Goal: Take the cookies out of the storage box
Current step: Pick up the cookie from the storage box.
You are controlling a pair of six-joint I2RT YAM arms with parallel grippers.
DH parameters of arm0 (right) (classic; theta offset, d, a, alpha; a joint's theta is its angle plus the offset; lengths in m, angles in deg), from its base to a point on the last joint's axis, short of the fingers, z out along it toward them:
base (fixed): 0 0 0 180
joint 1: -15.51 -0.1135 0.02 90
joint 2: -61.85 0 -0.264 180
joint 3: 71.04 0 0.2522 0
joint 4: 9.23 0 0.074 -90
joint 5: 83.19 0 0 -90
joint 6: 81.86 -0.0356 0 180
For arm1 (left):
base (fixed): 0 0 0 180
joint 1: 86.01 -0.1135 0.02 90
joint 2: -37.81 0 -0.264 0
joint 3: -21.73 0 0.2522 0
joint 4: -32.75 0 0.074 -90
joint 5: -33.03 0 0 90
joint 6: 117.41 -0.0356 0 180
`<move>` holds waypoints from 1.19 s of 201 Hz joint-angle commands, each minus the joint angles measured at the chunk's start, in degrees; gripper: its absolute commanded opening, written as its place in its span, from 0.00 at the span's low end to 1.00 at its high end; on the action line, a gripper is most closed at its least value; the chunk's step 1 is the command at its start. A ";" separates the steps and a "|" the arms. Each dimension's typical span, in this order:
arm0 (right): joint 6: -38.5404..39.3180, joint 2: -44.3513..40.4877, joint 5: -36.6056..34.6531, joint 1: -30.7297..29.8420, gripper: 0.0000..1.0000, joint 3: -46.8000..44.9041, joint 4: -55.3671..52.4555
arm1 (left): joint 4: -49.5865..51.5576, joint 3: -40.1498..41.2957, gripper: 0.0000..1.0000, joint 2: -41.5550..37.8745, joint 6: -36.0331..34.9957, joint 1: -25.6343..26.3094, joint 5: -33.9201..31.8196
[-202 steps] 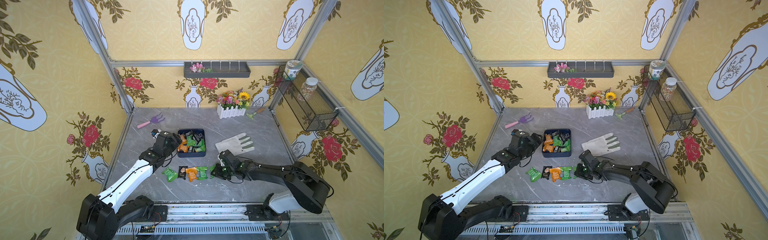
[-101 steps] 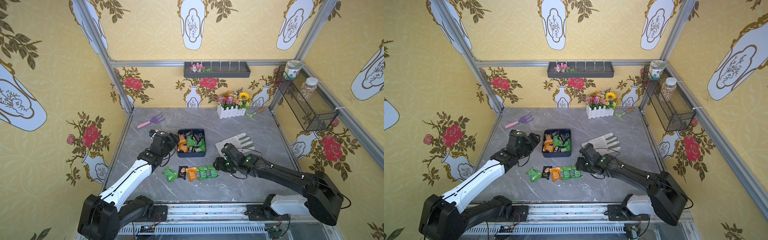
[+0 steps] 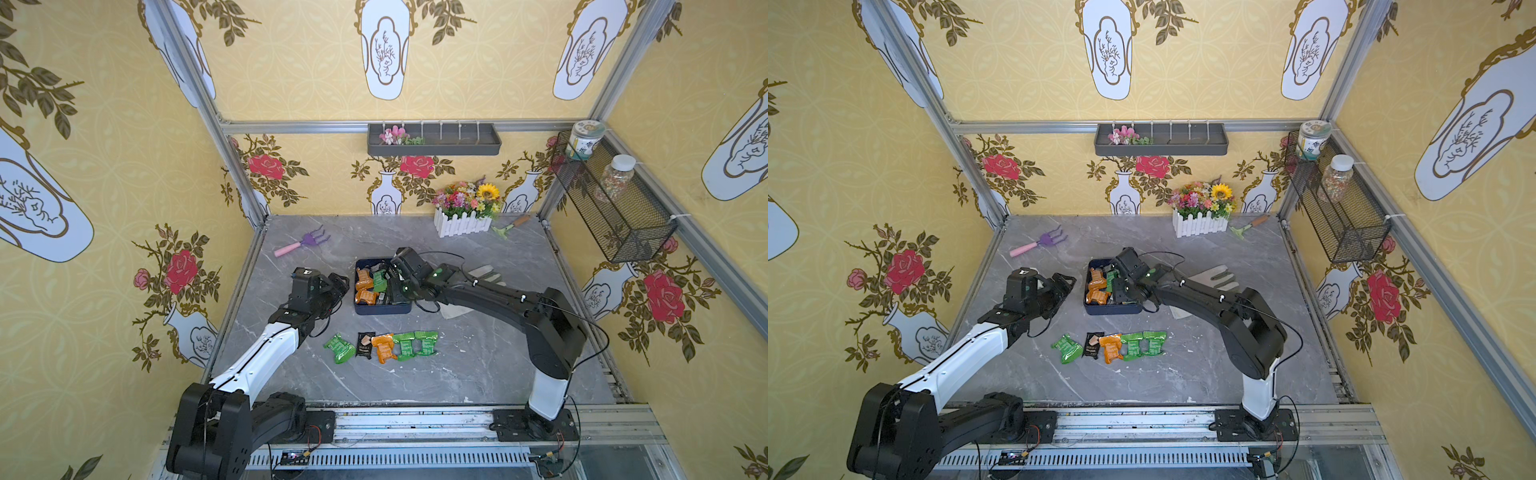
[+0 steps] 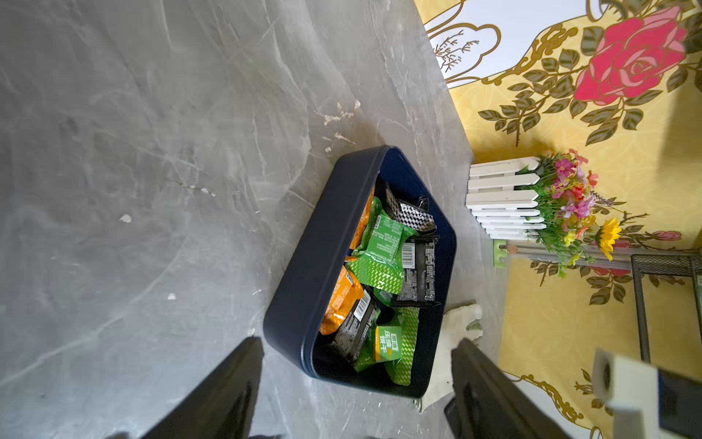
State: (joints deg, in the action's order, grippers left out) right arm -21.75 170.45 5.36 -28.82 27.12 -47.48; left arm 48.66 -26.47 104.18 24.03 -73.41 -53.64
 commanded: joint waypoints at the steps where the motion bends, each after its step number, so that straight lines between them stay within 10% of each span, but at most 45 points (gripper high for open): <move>1: 7.98 3.94 3.10 1.93 0.61 4.83 -2.22 | -2.90 1.07 0.82 0.17 -2.13 -0.29 3.10; 239: 13.62 20.80 5.65 6.42 0.43 21.90 -8.22 | -11.73 3.76 0.64 9.65 -4.68 -0.52 7.86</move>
State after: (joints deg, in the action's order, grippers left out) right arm -8.11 190.69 9.79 -22.46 48.49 -55.35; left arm 38.19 -22.99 113.29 20.38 -73.83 -46.66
